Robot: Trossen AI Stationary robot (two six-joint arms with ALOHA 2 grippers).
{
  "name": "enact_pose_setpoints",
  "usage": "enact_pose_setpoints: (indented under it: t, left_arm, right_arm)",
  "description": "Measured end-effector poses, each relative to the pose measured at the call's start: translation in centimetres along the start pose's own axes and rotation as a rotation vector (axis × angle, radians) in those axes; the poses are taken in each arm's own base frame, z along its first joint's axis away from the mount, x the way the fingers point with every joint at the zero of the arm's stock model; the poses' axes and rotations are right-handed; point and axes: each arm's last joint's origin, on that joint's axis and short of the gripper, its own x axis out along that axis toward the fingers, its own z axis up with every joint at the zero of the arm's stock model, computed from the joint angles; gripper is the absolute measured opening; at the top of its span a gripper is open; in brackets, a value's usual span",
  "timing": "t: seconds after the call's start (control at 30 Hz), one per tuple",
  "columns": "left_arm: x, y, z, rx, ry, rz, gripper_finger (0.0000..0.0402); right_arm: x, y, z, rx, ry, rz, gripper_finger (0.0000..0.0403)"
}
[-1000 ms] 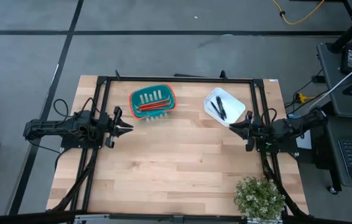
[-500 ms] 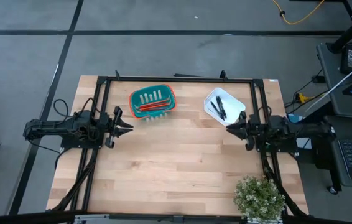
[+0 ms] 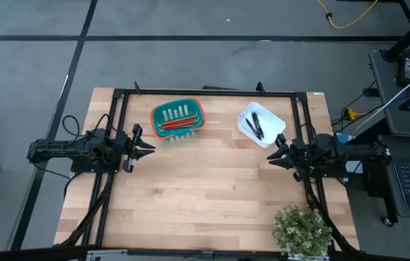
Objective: Sort pens & pencils
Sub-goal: Return to Home Position
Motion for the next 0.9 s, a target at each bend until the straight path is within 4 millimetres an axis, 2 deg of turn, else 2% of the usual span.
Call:
enact_pose_setpoints:
  t: [0.43,0.7,0.9]
  left_arm:
    - [0.00,0.00,0.00,0.000,0.000,0.000,0.0053]
    - [0.00,0.00,0.00,0.000,0.000,0.000,0.0053]
    - [0.00,0.00,0.00,0.000,0.000,0.000,0.0053]
  right_arm:
    - [-0.01,-0.12,-0.43,0.031,0.044,-0.012,0.0079]
    - [-0.01,-0.12,-0.43,-0.074,0.044,-0.009,0.0079]
    - [-0.01,-0.11,-0.42,-0.064,0.044,-0.009,0.0079]
